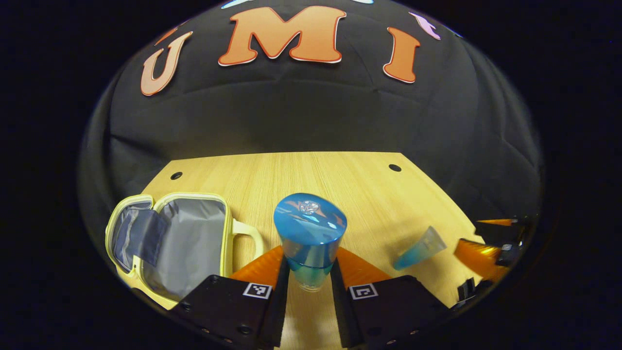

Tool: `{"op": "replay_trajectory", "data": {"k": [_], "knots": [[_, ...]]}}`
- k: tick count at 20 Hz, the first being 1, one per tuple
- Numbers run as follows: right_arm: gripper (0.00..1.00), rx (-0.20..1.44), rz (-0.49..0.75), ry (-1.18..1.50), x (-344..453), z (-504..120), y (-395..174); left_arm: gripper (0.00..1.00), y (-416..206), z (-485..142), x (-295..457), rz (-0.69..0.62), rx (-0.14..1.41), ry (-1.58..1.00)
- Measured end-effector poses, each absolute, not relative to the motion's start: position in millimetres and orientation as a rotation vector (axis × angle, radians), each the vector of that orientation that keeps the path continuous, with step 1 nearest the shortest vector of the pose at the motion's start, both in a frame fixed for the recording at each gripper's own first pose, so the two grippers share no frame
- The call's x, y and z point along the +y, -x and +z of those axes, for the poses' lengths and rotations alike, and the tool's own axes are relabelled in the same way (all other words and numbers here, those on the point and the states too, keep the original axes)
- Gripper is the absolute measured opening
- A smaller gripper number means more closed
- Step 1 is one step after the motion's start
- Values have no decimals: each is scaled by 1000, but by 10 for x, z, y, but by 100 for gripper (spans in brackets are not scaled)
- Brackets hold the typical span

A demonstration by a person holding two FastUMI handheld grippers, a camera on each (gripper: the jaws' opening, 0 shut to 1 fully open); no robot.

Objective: First open the suitcase, pack the skin care products into it, and then close the suitcase.

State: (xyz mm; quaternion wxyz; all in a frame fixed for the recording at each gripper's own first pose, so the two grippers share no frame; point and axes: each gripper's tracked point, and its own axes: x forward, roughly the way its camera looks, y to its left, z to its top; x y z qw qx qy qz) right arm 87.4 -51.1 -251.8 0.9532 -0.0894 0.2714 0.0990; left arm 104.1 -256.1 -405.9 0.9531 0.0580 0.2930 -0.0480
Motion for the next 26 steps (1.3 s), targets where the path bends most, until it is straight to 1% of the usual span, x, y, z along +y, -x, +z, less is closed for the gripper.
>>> {"op": "replay_trajectory", "data": {"k": [3,5,6,9,10,11,13,14,15,17,18,19,21,23,26], "knots": [[97,578,236,230,-437,-2805,-954,43,-836,-3787,-2572,-113,594,-114],[97,612,251,255,-398,-3017,-1024,44,-699,-3684,-2546,-113,593,-140],[96,645,266,260,-354,-3177,-1073,43,-595,-3639,-2498,-104,590,-149],[90,679,279,287,-335,-3393,-1200,43,-449,-3636,-2305,-48,588,-170],[86,697,279,305,-333,-3464,-1234,42,-387,-3684,-2213,-25,601,-161],[82,712,284,312,-324,-3517,-1227,43,-368,-3710,-2158,-11,613,-143],[73,735,301,315,-301,-3576,-1204,43,-299,-3769,-2062,15,627,-100],[63,738,300,326,-307,-3604,-1212,43,-290,-3779,-2014,24,628,-92],[57,742,297,340,-328,-3618,-1215,43,-258,-3797,-1974,34,631,-88],[51,748,297,341,-332,-3645,-1239,43,-239,-3815,-1942,39,634,-75],[49,762,293,340,-337,-3674,-1248,43,-222,-3833,-1928,42,635,-67],[45,770,293,331,-339,-3683,-1251,43,-188,-3856,-1912,43,639,-61],[44,783,299,326,-326,-3676,-1267,43,-159,-3865,-1881,38,639,-65],[40,824,294,296,-327,-3638,-1209,43,-158,-3830,-1841,38,643,-81],[38,868,310,216,-191,-3439,-1065,43,-125,-3707,-1724,13,649,-71]]}}
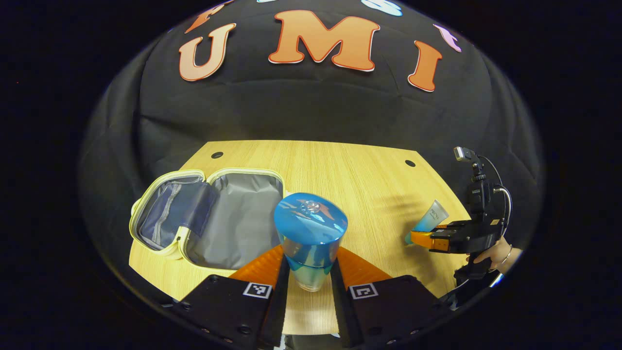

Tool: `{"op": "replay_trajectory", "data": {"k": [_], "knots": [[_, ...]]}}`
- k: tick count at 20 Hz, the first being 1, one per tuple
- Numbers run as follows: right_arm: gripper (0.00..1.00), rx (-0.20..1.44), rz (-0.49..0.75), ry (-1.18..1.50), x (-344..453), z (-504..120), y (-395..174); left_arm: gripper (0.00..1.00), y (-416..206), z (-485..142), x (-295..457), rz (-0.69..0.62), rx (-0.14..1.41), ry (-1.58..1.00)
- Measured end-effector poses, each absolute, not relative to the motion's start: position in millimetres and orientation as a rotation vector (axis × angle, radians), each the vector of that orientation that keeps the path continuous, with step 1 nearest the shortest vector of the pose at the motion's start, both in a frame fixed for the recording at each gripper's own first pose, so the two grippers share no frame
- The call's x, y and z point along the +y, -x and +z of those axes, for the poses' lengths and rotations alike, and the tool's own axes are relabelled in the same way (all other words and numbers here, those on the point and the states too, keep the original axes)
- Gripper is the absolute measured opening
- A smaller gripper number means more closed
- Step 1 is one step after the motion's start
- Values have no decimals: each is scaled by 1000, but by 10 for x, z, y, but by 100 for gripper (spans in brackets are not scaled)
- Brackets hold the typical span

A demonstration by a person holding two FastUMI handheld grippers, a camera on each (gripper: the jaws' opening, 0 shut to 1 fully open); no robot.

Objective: First open the suitcase, pack the skin care products into it, and then close the suitcase.

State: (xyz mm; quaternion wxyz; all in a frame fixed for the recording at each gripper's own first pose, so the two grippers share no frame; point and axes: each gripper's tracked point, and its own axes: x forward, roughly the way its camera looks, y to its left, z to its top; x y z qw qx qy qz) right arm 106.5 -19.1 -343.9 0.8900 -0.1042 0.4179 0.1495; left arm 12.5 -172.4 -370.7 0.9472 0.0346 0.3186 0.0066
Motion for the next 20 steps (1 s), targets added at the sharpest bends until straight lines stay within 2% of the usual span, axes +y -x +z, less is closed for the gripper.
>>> {"op": "replay_trajectory", "data": {"k": [2,3,4,5,8,12,20], "knots": [[39,902,323,192,-69,-3278,-976,44,-94,-3619,-1625,-19,676,-64],[34,918,335,165,30,-3192,-914,43,-74,-3578,-1533,-27,701,-74],[34,930,343,131,140,-3109,-873,43,-59,-3536,-1404,-35,727,-96],[39,942,357,93,271,-3036,-836,44,-53,-3512,-1266,-43,760,-125],[39,964,416,-27,740,-2846,-719,43,-48,-3505,-837,-79,900,-158],[38,964,447,-53,1092,-2767,-695,44,-216,-3608,-332,-94,1037,-186],[38,1020,365,-122,1300,-2904,-637,43,-623,-4155,64,-145,1330,-219]]}}
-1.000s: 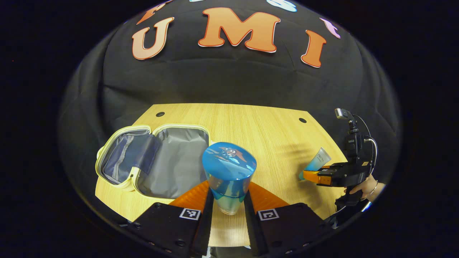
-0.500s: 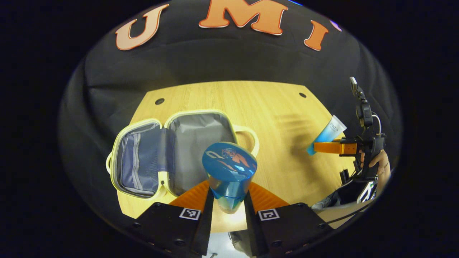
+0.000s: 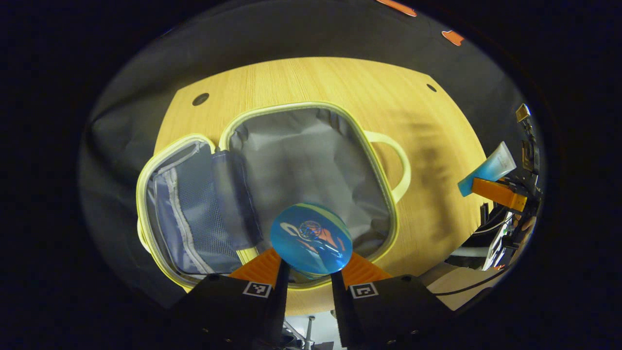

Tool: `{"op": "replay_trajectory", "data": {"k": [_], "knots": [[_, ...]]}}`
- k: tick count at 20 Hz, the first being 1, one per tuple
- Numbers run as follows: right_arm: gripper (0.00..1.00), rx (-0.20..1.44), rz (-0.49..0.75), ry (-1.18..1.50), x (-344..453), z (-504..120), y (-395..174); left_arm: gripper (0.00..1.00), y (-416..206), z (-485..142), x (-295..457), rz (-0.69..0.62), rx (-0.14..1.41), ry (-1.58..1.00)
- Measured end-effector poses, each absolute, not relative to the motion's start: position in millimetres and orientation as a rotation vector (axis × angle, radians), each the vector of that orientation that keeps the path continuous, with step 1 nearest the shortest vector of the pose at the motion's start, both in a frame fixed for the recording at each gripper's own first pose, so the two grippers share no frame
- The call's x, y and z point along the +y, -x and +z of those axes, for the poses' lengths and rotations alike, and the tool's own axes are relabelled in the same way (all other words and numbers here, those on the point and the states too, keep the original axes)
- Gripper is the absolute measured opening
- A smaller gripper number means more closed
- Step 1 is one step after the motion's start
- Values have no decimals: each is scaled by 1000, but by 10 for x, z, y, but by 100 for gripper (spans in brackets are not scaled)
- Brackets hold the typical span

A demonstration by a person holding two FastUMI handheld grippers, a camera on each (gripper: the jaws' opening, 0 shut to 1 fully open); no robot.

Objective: First open the suitcase, pack the skin care products into it, and then close the suitcase.

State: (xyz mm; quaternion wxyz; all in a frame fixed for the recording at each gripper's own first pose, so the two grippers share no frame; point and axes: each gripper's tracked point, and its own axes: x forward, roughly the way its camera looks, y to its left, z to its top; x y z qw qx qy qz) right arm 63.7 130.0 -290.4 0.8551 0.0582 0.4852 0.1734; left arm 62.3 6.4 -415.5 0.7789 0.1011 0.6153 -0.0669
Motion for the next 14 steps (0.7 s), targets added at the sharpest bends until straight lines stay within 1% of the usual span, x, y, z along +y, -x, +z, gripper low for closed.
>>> {"op": "replay_trajectory", "data": {"k": [4,7,9,11,14], "knots": [[39,1036,320,-140,1312,-2968,-619,45,-714,-4403,161,-122,1406,-254],[39,1039,300,-158,1347,-2959,-633,44,-783,-4504,204,-91,1438,-255],[38,1039,289,-167,1360,-2958,-641,44,-820,-4537,195,-82,1451,-251],[38,1042,275,-174,1360,-2975,-664,44,-909,-4585,207,-102,1439,-262],[38,1039,261,-192,1401,-2952,-717,44,-1011,-4637,220,-91,1421,-272]]}}
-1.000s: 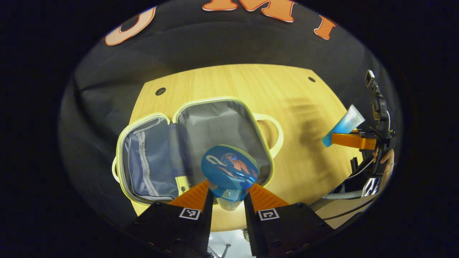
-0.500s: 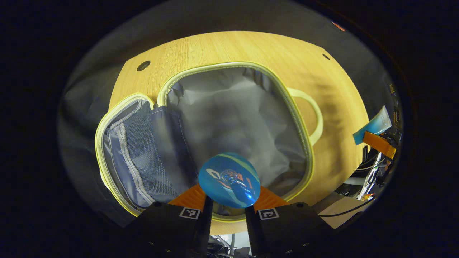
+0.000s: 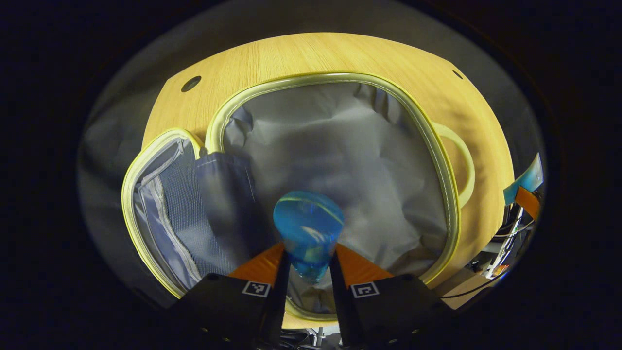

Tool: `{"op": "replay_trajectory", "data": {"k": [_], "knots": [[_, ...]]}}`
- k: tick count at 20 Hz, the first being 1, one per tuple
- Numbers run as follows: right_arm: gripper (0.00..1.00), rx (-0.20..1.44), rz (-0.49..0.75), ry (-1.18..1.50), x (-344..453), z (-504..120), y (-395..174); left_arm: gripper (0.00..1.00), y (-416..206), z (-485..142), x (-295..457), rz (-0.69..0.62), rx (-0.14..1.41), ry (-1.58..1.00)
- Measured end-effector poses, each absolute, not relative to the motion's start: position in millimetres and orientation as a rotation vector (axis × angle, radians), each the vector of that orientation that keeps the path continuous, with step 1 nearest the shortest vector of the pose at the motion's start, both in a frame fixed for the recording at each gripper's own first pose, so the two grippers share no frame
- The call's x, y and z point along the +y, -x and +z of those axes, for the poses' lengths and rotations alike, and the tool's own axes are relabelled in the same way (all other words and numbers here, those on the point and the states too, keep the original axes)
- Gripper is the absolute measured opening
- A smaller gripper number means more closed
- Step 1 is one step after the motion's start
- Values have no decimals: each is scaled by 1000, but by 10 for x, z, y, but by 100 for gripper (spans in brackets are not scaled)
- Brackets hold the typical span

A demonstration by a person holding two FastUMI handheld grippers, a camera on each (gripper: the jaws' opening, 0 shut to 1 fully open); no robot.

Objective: First open the suitcase, pack the skin care products into it, and then close the suitcase.

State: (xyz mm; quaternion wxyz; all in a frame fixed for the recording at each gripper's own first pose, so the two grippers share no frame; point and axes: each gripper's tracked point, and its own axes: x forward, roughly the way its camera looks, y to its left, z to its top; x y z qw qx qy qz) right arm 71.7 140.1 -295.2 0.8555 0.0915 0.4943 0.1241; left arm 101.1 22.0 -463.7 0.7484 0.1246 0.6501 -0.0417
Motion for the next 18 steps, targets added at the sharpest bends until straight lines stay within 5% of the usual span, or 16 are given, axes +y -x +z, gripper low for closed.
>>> {"op": "replay_trajectory", "data": {"k": [2,5,18], "knots": [[38,1035,257,-189,1390,-2963,-717,53,-1012,-4642,67,-128,1413,-218],[38,1037,268,-184,1433,-2936,-734,100,-996,-4596,-93,-152,1386,-193],[39,938,494,91,2291,-2072,-974,98,-727,-3527,154,-170,1043,-92]]}}
